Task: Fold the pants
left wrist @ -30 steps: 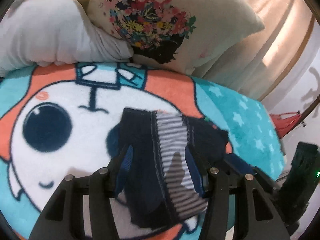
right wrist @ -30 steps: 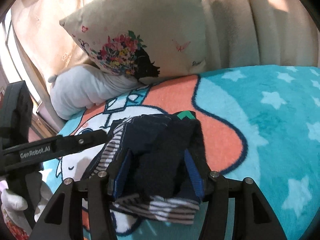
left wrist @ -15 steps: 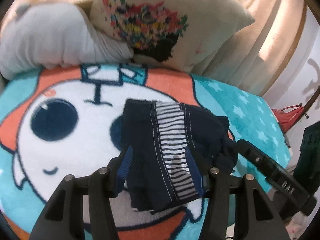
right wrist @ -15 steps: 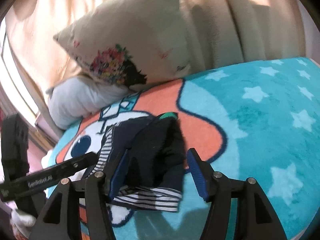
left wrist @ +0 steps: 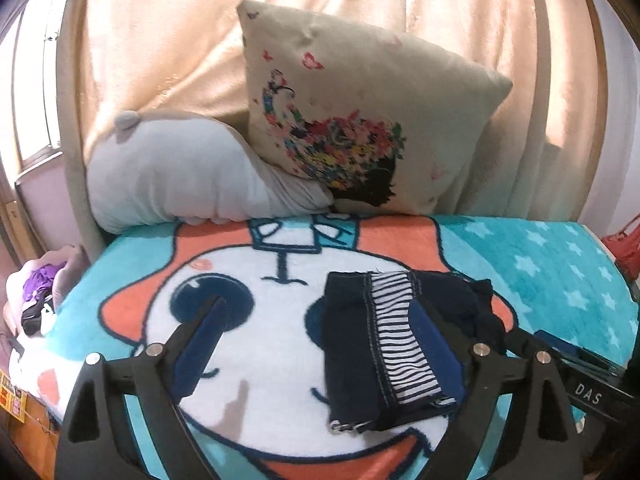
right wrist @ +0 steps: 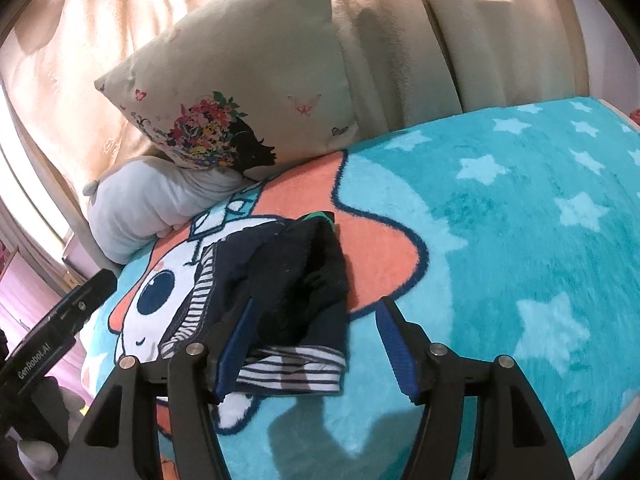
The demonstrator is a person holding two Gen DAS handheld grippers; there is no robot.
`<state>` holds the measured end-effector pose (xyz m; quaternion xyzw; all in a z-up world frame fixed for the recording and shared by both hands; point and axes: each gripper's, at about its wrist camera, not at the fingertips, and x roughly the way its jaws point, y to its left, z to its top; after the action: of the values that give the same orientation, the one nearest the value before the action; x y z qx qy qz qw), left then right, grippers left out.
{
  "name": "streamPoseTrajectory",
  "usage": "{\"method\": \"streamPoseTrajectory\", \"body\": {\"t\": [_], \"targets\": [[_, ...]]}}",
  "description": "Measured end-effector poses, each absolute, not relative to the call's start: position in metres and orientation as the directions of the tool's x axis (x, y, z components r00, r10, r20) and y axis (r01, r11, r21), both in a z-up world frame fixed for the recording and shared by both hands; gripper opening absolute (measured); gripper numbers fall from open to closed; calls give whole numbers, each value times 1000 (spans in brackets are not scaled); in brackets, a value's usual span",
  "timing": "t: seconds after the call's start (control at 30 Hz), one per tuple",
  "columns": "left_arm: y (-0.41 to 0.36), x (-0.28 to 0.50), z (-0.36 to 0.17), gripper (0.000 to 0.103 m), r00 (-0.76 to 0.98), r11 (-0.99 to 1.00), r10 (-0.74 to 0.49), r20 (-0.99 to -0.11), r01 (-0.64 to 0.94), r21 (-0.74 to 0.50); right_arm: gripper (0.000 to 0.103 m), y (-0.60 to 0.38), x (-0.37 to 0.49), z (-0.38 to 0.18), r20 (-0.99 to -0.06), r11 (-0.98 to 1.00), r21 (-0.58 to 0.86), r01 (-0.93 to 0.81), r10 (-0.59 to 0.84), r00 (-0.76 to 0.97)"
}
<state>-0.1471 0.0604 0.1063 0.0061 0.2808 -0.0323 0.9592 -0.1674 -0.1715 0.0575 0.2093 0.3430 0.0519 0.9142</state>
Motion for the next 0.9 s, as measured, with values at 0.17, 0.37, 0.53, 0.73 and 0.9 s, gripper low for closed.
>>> {"method": "streamPoseTrajectory", "body": {"t": [0.17,0.37,0.53,0.73,0.9], "targets": [[64,-151,107,93,850,1000,-17,-526,28,14,68,-165,-171,59,-610,913,406,44,234,757],[66,-148,105,97,837,1000,0,-547,13,20,68,-163,-169,58,-620,914,403,52,230,750],[66,-144,99,97,819,1000,-9,-573,21,14,68,-161,-165,56,-628,915,400,50,234,743],[64,-135,89,97,783,999,-5,-621,25,23,69,-159,-163,55,-628,917,397,44,236,741],[63,-130,81,97,753,999,-17,-658,33,12,69,-160,-163,53,-629,914,402,47,239,740]]}}
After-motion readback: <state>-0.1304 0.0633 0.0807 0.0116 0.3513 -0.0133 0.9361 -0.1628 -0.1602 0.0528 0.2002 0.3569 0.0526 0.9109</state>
